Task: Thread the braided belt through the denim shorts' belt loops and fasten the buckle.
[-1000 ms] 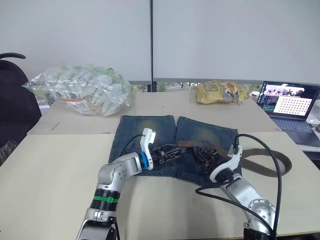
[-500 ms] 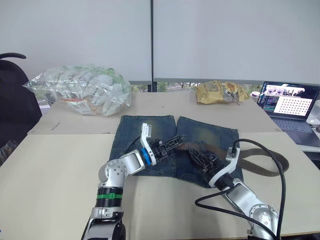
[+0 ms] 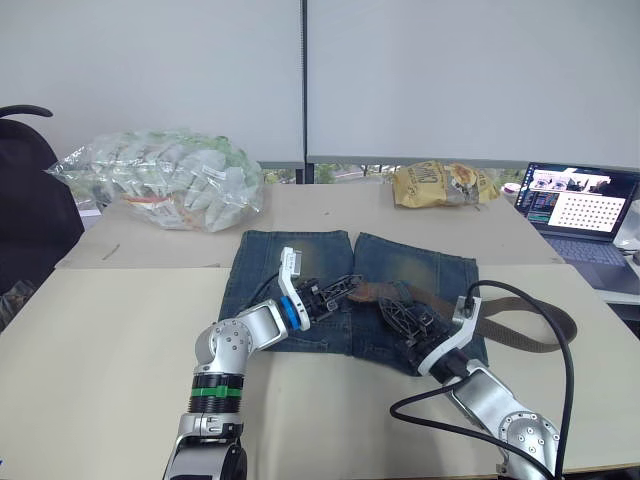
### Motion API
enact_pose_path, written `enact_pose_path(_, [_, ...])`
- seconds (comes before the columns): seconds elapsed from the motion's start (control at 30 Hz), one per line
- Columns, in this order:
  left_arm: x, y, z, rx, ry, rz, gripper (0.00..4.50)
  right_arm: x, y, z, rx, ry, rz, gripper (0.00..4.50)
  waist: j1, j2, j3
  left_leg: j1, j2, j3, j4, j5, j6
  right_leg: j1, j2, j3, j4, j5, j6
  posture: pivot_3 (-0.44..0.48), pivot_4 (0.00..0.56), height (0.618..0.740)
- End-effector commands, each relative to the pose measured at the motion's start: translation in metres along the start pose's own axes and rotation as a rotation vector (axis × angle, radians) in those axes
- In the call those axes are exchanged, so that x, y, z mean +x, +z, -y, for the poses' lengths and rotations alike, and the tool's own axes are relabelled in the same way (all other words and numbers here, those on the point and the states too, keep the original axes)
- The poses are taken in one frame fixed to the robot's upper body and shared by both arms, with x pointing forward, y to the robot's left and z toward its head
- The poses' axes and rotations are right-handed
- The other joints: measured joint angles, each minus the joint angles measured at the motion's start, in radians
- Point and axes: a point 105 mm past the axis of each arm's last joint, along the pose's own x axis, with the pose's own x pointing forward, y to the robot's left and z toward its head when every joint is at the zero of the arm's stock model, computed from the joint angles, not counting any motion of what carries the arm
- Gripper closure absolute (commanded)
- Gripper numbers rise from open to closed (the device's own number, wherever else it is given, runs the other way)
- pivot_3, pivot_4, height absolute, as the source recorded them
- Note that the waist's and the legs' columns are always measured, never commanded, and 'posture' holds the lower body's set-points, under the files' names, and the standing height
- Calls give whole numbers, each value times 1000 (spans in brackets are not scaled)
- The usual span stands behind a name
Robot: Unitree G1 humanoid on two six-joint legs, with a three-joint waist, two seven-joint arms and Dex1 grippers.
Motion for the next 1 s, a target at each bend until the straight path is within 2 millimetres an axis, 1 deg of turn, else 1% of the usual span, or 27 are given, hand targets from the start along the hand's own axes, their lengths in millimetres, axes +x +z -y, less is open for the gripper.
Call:
enact_pose_path(0.03, [3,0,7,14,-27,-5,4500,3,4,-17,21,75,31,3232,1,0,0,0,0,0,0,0,0,0,0,0,0,0,0,0,150,740])
enact_pose_path(0.13, [3,0,7,14,-27,-6,4500,8,7,-13,44,48,59,2155,0,0,0,0,0,0,0,0,0,0,0,0,0,0,0,0,150,740])
enact_pose_path(0.17, [3,0,7,15,-27,-6,4500,10,8,-10,62,34,77,1733,0,0,0,0,0,0,0,0,0,0,0,0,0,0,0,0,150,740])
enact_pose_path(0.2, [3,1,7,16,-27,-6,4500,12,9,-9,80,29,94,1461,0,0,0,0,0,0,0,0,0,0,0,0,0,0,0,0,150,740])
enact_pose_path(0.33, [3,2,7,20,-27,-4,4500,14,19,-6,151,23,180,1461,1,0,0,0,0,0,0,0,0,0,0,0,0,0,0,0,150,740])
enact_pose_path(0.43, [2,3,6,21,-22,-2,4500,12,22,-7,154,31,190,2384,1,0,0,-2,0,0,0,0,0,-1,0,0,-1,0,0,0,150,740])
enact_pose_path(0.5, [1,3,5,23,-18,-1,4500,11,22,-7,150,34,187,3091,1,0,0,-4,0,0,0,0,0,-3,0,0,-1,0,0,0,150,740])
enact_pose_path(0.63, [0,4,4,28,-11,1,4500,10,21,-8,147,38,182,4469,1,0,0,-10,0,0,0,0,0,-12,0,0,3,0,0,0,150,740])
enact_pose_path(0.77, [-2,5,2,66,-5,0,4500,13,19,-9,143,36,176,4469,1,0,0,-10,0,0,0,0,0,-13,0,0,3,0,-1,0,150,740])
enact_pose_path(0.83, [-4,6,1,93,3,-5,3729,15,19,-7,128,15,178,4500,1,0,0,-10,0,0,0,0,0,-13,0,0,3,0,-1,0,150,740])
enact_pose_path(0.87, [-6,6,0,117,7,-15,3486,15,20,-4,112,-5,184,4500,1,0,0,-10,0,0,0,0,-1,-13,0,0,3,0,-1,0,150,740])
enact_pose_path(0.97, [-16,6,-4,271,37,-74,2454,16,23,4,55,-68,194,4500,0,0,0,-10,0,0,0,1,-1,-13,0,0,4,0,-1,0,150,740])
enact_pose_path(1.0, [-21,6,-6,334,51,-97,2179,17,23,7,29,-88,186,4500,-1,0,0,-10,0,0,0,1,-1,-13,1,1,4,1,-1,0,150,740])
